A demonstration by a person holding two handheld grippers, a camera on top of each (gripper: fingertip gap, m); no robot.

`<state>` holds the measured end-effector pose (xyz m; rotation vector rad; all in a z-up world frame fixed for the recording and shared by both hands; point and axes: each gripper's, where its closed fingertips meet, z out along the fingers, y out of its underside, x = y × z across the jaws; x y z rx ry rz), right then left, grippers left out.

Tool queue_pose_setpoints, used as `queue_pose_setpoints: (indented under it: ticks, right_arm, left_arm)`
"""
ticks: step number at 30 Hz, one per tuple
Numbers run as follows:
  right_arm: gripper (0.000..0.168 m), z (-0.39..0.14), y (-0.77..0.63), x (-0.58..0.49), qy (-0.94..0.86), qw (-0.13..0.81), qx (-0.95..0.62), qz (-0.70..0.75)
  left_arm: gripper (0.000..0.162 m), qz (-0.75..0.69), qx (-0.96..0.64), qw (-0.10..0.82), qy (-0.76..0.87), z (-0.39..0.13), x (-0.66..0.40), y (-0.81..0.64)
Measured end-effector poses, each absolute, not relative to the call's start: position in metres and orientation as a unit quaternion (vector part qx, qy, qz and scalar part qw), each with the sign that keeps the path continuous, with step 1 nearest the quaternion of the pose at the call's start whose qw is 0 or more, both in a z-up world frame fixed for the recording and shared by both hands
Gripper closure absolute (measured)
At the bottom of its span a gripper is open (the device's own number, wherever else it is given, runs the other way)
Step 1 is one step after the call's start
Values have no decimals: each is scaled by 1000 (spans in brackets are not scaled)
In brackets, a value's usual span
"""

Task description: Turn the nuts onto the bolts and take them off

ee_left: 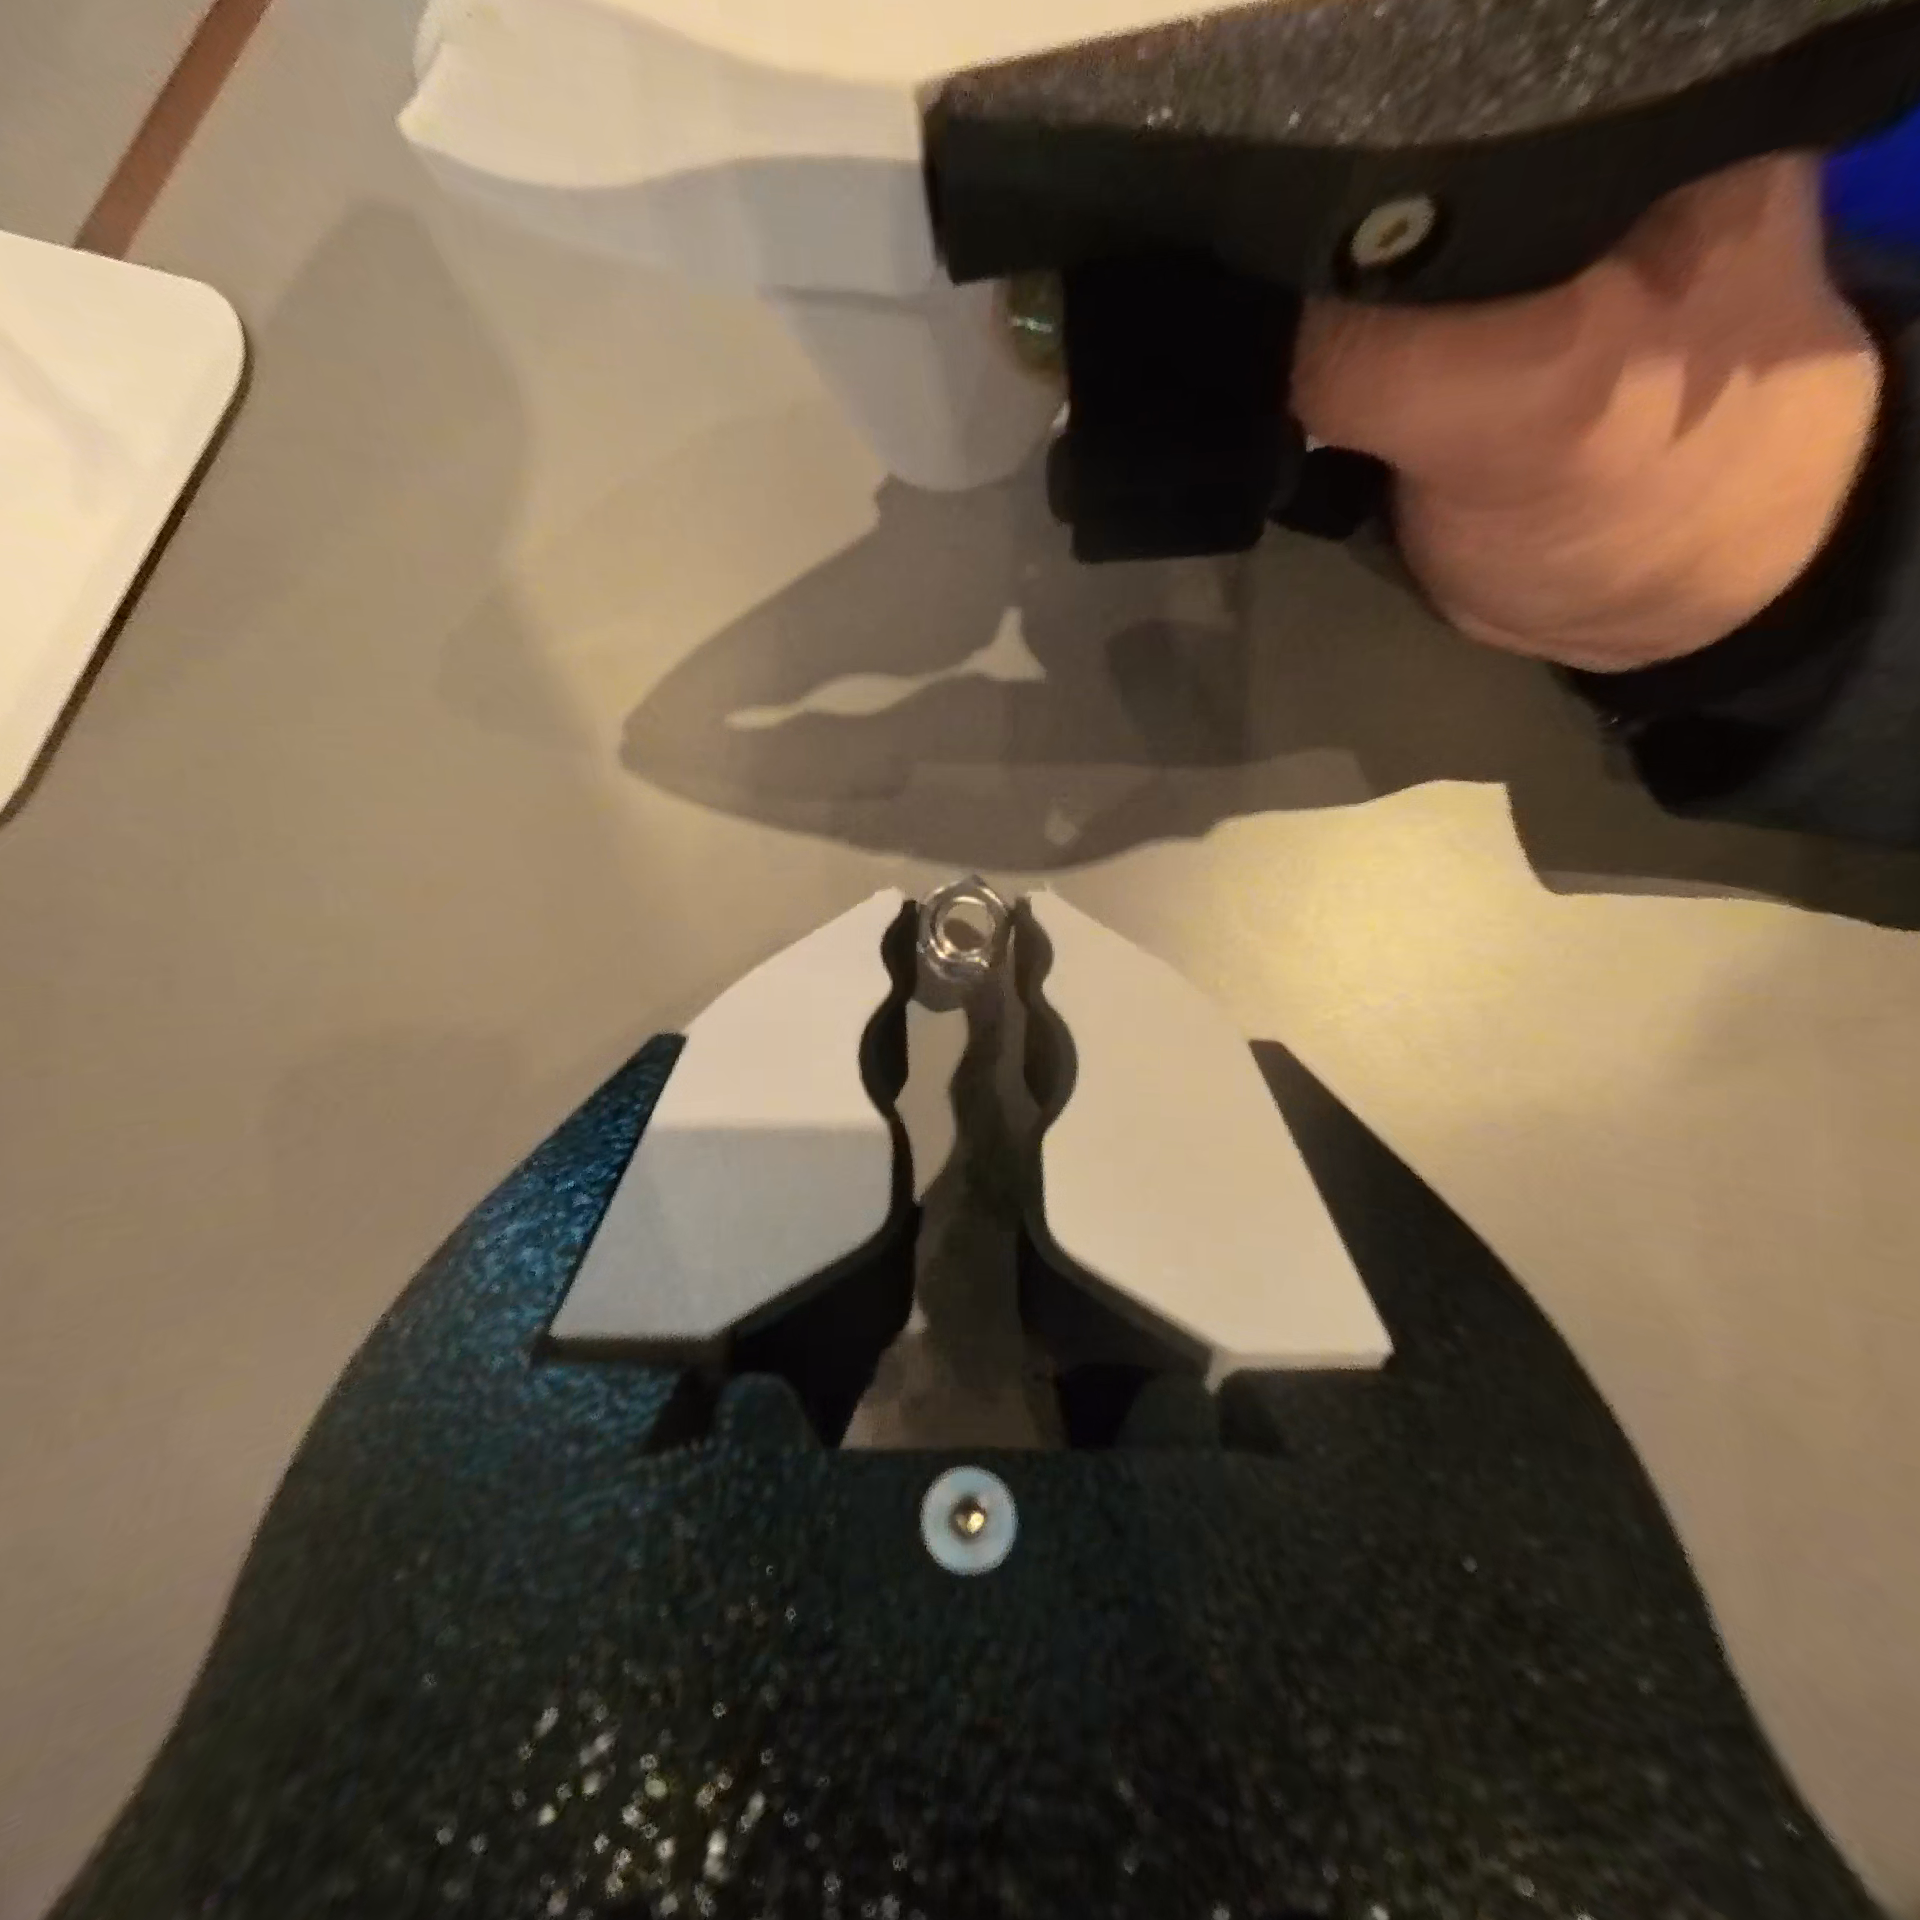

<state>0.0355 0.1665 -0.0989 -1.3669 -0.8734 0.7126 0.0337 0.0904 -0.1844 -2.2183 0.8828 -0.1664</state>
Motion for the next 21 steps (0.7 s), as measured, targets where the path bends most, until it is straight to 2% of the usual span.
queue_pose_setpoints:
  ticks: [7,10,14,19,21]
  right_arm:
    - [168,-101,162,30,-397,627,-594,312]
    - [168,-101,160,31,-401,627,-591,311]
    - [168,-101,157,30,-406,625,-588,314]
    - [168,-104,151,25,-425,621,-581,309]
    - [168,-104,146,23,-434,622,-575,308]
  left_arm:
    - [144,-58,-864,345,361,-195,34,86]
    - [133,-31,-869,345,354,-187,27,80]
    - [129,48,-846,399,350,-159,-10,64]
    - [114,-24,-878,396,269,-179,-41,61]
    - [117,-55,-875,408,256,-185,-42,63]
